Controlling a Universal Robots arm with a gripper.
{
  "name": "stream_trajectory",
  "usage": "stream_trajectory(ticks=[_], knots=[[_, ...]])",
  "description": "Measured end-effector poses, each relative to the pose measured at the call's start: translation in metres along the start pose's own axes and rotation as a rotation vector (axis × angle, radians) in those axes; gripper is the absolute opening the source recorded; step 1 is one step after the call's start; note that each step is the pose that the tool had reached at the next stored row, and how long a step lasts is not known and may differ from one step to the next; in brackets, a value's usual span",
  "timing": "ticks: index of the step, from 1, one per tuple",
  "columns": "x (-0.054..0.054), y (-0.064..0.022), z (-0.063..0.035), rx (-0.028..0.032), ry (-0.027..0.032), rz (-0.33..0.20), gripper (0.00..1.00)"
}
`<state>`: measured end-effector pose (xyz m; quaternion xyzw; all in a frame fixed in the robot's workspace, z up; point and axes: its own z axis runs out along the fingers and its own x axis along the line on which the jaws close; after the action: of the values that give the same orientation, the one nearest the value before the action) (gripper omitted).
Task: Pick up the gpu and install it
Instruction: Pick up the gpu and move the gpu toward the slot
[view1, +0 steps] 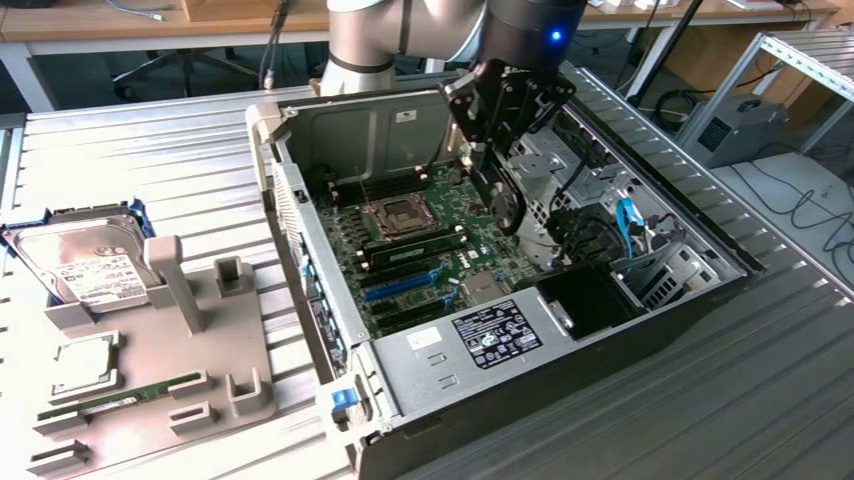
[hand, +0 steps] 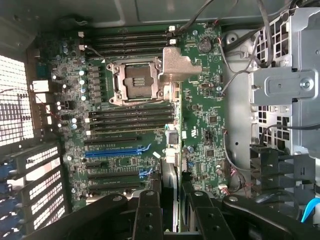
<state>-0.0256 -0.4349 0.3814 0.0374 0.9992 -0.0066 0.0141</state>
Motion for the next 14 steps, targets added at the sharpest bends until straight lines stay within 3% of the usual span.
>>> stream_trajectory(ticks=[14], knots=[[-0.002, 0.0152, 0.0087, 0.0055, -0.0004, 0.0, 0.26]])
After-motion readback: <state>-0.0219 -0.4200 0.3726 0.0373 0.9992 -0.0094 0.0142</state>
